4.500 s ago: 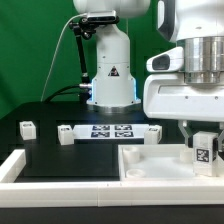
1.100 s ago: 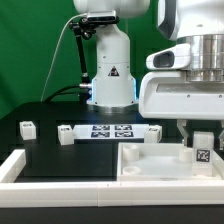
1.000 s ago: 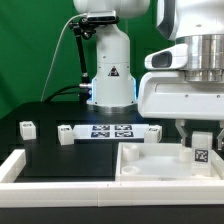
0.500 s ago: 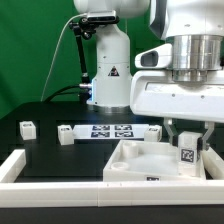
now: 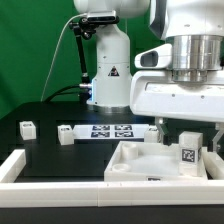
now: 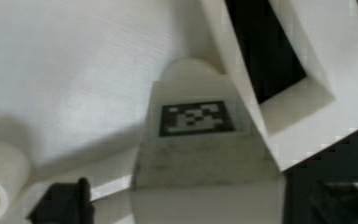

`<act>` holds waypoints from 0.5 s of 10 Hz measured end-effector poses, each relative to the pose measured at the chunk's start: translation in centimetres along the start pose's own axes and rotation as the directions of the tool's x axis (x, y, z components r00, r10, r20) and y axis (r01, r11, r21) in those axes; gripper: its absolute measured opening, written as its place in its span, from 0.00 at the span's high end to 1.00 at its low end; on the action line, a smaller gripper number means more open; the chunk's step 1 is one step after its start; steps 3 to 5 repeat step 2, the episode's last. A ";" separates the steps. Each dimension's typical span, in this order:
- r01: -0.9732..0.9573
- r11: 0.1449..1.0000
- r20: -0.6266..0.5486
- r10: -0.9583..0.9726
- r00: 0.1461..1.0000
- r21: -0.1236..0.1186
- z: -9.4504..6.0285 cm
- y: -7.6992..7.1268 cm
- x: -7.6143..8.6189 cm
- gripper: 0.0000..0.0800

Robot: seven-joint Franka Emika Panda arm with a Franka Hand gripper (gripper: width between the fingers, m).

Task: Assemble one leg

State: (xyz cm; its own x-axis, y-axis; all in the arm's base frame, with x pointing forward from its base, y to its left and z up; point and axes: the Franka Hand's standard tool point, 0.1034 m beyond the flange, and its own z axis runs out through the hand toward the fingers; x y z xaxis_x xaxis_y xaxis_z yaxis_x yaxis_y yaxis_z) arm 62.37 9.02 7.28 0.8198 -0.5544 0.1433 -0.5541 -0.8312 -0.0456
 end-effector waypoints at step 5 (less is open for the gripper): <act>0.000 1.000 0.000 0.000 1.000 0.000 0.0 0.0 0.0 0.20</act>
Offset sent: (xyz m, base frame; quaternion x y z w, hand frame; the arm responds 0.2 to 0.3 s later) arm 0.0000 0.0000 0.0000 0.0000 0.0000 0.0000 1.0000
